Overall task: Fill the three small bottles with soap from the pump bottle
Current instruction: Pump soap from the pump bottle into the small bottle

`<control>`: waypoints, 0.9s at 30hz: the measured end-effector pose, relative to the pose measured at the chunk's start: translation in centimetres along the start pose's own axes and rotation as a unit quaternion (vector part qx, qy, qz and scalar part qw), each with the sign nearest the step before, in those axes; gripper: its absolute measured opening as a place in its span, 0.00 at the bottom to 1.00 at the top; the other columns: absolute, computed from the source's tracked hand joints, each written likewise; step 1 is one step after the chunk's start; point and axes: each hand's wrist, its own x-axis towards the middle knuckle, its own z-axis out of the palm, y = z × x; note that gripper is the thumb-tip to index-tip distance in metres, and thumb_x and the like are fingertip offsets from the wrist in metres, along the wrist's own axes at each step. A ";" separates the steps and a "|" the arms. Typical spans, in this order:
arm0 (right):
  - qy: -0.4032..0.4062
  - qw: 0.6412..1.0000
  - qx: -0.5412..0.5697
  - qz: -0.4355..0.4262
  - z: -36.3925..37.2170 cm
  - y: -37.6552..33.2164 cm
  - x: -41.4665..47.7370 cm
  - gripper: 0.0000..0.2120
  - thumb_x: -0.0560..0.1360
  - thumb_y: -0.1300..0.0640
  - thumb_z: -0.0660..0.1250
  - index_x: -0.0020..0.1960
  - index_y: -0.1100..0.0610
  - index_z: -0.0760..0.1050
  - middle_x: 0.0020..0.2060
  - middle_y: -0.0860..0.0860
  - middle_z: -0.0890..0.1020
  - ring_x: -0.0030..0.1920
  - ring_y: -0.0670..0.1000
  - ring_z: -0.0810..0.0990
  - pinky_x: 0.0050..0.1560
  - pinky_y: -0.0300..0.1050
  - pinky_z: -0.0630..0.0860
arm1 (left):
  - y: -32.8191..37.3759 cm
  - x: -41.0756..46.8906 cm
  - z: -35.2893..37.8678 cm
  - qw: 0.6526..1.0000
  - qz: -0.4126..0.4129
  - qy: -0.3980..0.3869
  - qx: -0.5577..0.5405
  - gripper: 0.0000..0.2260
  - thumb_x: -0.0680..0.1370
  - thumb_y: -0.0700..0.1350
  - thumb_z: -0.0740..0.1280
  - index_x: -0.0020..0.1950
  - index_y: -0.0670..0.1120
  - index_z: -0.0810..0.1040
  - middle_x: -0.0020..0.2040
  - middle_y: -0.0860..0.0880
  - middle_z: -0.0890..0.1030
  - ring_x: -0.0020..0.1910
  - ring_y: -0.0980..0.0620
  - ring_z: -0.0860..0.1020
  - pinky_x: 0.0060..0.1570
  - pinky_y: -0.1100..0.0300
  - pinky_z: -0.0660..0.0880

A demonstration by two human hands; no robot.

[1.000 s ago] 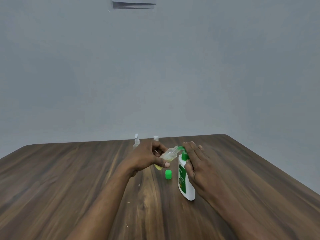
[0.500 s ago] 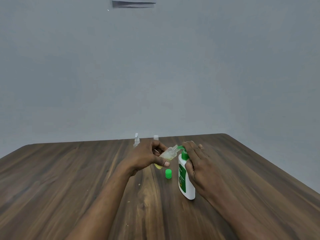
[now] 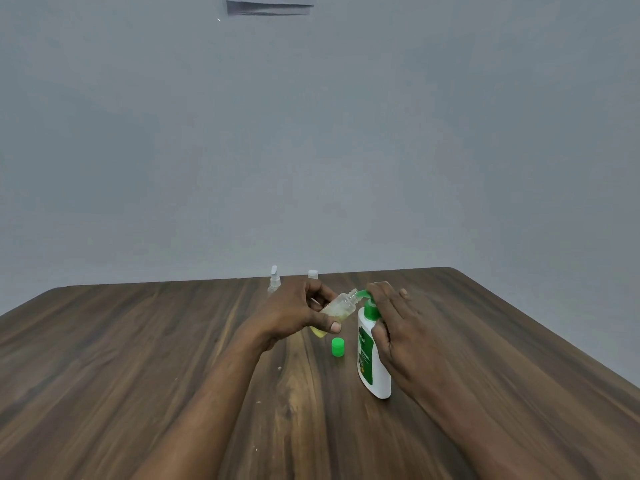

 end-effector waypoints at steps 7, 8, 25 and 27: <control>-0.011 1.000 -0.003 -0.001 -0.5 -0.3 0.0 0.27 0.75 0.56 0.52 0.74 0.55 0.62 0.71 0.48 0.67 0.73 0.47 0.63 0.75 0.39 0.49 | -0.3 0.2 0.0 1.000 0.000 -0.004 -0.002 0.16 0.64 0.38 0.83 0.49 0.46 0.84 0.45 0.46 0.85 0.45 0.48 0.81 0.54 0.42 0.79; -0.011 1.000 -0.002 0.000 -0.6 -0.3 -0.1 0.27 0.75 0.57 0.54 0.74 0.55 0.61 0.72 0.49 0.67 0.73 0.47 0.63 0.75 0.39 0.50 | -0.3 0.2 0.0 1.000 0.002 -0.004 -0.003 0.16 0.64 0.38 0.83 0.48 0.46 0.84 0.45 0.47 0.85 0.45 0.48 0.81 0.54 0.42 0.79; -0.024 0.999 -0.030 -0.014 -0.6 -0.3 -0.1 0.28 0.75 0.59 0.56 0.75 0.55 0.58 0.73 0.49 0.64 0.74 0.47 0.61 0.76 0.42 0.47 | -0.4 0.3 0.0 1.000 0.009 -0.010 -0.012 0.15 0.64 0.38 0.83 0.47 0.48 0.85 0.40 0.53 0.84 0.41 0.54 0.79 0.48 0.54 0.78; -0.028 0.999 -0.024 -0.013 -0.7 -0.1 -0.1 0.29 0.76 0.60 0.58 0.76 0.54 0.55 0.74 0.48 0.62 0.74 0.45 0.59 0.76 0.42 0.47 | -0.3 0.3 0.0 1.000 0.010 -0.011 -0.011 0.15 0.64 0.39 0.83 0.47 0.48 0.85 0.40 0.54 0.84 0.41 0.56 0.80 0.47 0.56 0.78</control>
